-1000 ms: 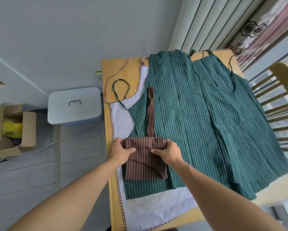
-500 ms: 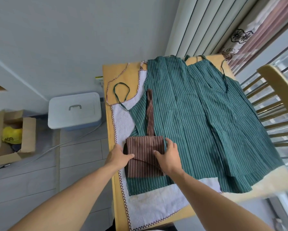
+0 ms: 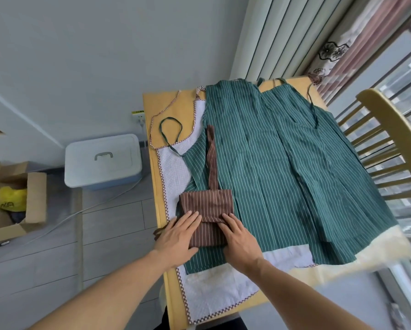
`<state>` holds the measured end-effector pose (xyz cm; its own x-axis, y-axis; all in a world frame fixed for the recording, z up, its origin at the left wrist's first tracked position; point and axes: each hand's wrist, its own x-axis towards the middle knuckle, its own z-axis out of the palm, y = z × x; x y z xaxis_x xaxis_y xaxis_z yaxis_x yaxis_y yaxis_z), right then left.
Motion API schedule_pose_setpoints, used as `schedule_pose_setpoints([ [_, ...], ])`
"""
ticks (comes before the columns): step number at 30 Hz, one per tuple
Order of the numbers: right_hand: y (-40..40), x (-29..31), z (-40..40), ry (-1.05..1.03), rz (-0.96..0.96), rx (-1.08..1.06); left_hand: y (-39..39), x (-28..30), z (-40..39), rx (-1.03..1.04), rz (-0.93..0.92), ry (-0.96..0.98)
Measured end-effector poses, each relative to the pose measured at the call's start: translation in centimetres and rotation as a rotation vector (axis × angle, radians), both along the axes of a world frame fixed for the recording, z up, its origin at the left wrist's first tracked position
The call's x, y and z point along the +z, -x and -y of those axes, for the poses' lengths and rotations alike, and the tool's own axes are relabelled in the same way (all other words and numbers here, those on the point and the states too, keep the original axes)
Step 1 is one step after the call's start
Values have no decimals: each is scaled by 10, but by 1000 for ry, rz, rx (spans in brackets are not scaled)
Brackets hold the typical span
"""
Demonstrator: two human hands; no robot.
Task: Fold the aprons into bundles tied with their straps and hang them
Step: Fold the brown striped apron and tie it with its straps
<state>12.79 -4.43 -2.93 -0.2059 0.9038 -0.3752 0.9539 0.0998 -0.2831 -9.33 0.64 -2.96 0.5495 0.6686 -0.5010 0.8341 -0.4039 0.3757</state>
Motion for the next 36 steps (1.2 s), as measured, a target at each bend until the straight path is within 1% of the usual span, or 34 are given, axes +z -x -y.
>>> schedule_pose_setpoints([
  [2, -6, -1, -1, -18, -118, -42, 3, -6, 1, 61, 83, -24],
  [5, -14, 2, -1, -77, -189, -85, 8, -15, 2, 188, 196, -216],
  [7, -14, 7, -1, -59, -212, -96, 8, -18, 0, 164, 210, -316],
  [8, -14, 8, 0, -35, -186, -66, 7, -18, -3, 123, 196, -334],
  [9, -14, 8, 1, -9, -132, -11, 5, -17, -5, 85, 173, -321],
  [11, -14, 4, 2, 9, -20, 71, 4, -13, -11, 31, 104, -197],
  [13, -13, 0, 2, -37, -13, 34, 4, -11, -15, 7, 60, -110],
  [16, -14, -2, -4, -119, -214, -108, 10, -11, -18, -44, 35, -28],
  [18, -15, 5, -15, -141, -388, -286, 13, -13, -21, -36, 61, -13],
  [19, -16, 11, -23, -146, -452, -354, 13, -14, -23, 18, 118, -27],
  [20, -15, 18, -32, -143, -499, -398, 12, -16, -26, 119, 199, -32],
  [22, -15, 33, -50, -105, -578, -471, 11, -11, -38, 369, 331, 6],
  [24, -13, 52, -68, -35, -683, -546, 8, 0, -51, 589, 438, 140],
  [25, -12, 62, -76, -7, -750, -593, 5, 8, -57, 654, 506, 201],
  [27, -13, 78, -89, 66, -911, -688, 2, 23, -68, 702, 576, 225],
  [29, -17, 87, -99, 163, -1024, -697, -2, 36, -76, 748, 612, 289],
  [32, -26, 88, -104, 330, -1016, -572, -2, 38, -82, 851, 638, 405],
  [34, -31, 82, -105, 440, -1036, -583, -1, 36, -81, 906, 650, 473],
  [36, -33, 76, -104, 483, -1027, -641, -2, 33, -78, 946, 696, 552],
])
